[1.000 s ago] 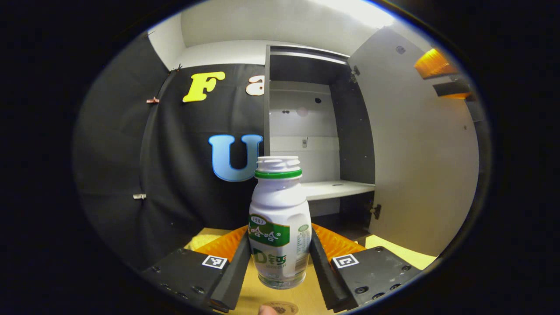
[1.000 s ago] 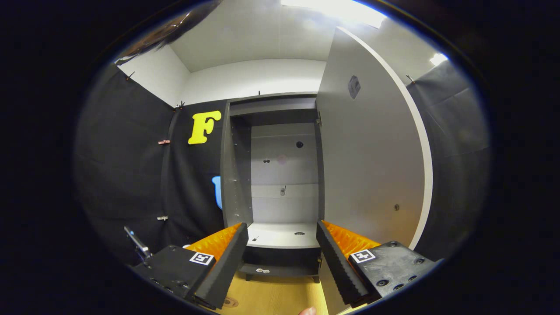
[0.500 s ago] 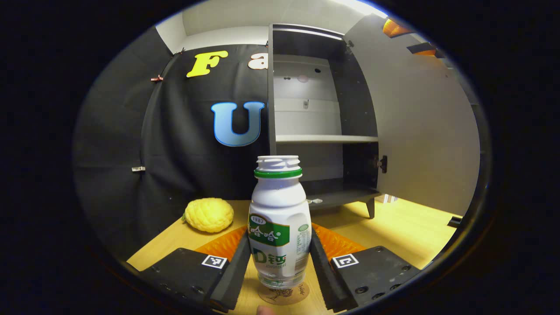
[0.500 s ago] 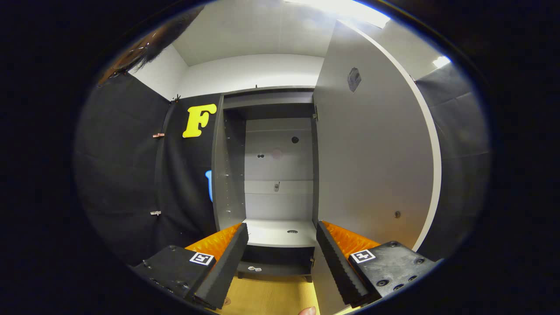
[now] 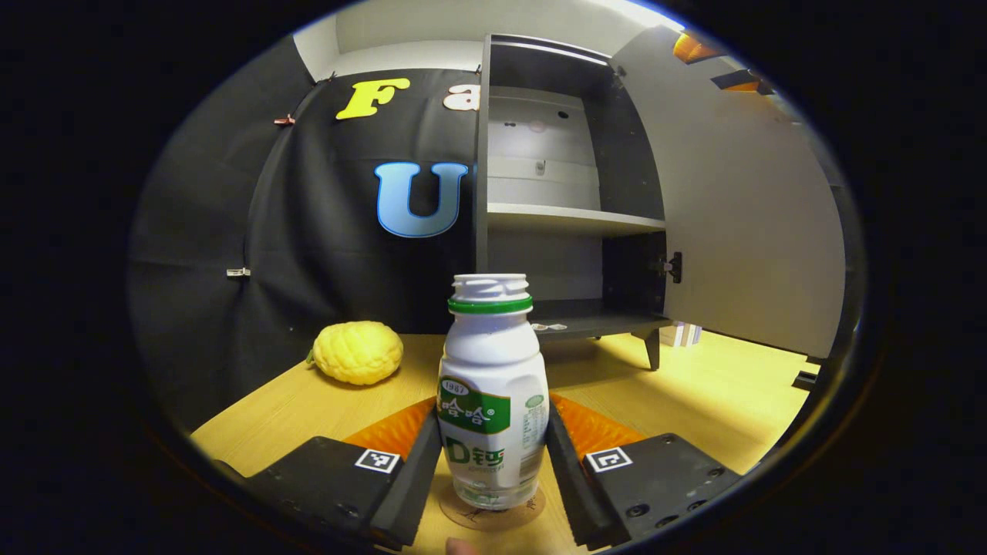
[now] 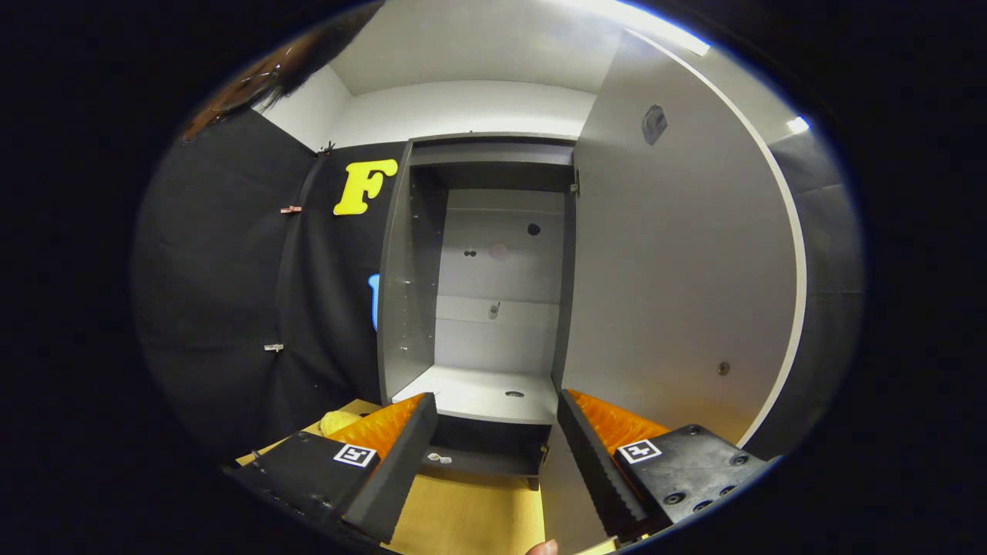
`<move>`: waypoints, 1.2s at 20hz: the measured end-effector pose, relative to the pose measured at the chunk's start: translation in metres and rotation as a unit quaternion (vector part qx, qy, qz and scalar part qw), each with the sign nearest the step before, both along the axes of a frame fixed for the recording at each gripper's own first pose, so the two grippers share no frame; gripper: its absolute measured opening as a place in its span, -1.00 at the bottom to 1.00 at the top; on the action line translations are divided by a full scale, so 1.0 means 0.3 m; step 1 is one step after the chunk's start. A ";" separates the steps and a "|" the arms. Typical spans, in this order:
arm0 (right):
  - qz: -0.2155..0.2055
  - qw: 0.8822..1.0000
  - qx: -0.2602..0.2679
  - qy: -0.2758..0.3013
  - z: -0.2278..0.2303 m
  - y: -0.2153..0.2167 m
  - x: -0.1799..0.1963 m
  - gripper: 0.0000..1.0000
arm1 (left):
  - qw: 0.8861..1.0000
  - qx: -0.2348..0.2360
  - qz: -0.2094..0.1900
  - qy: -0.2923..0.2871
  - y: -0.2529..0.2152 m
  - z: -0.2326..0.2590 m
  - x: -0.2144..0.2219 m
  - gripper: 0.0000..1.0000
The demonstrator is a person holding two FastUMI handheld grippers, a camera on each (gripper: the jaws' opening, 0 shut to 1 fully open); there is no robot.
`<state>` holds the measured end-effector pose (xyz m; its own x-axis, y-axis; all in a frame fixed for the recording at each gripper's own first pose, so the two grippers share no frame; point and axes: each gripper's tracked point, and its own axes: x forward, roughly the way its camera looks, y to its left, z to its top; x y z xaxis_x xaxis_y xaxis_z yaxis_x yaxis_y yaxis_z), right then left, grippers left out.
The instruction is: Open the cabinet door with the right hand, grasp the bottle in the cabinet with the left hand and place it on the coaster, then close the cabinet door with the right hand.
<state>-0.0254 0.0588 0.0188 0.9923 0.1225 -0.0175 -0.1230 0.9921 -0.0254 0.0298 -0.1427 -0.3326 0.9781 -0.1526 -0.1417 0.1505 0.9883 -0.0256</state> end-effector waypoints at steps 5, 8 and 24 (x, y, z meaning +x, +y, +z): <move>0.005 1.000 -0.006 0.004 -0.013 0.009 -0.012 0.94 | 1.000 0.014 -0.001 0.020 0.000 -0.054 -0.002 0.48; 0.005 1.000 -0.002 0.009 -0.020 0.009 -0.016 0.95 | 1.000 0.016 -0.002 0.025 0.002 -0.052 -0.005 0.51; 0.002 0.999 0.040 0.021 -0.018 -0.019 -0.051 0.89 | 0.997 -0.014 0.021 0.071 0.038 0.161 -0.257 0.92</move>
<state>-0.0407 0.0531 0.0135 0.9904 0.1289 -0.0498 -0.1259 0.9902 0.0603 -0.0474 -0.1312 -0.2843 0.9542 -0.1185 -0.2747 0.1028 0.9922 -0.0708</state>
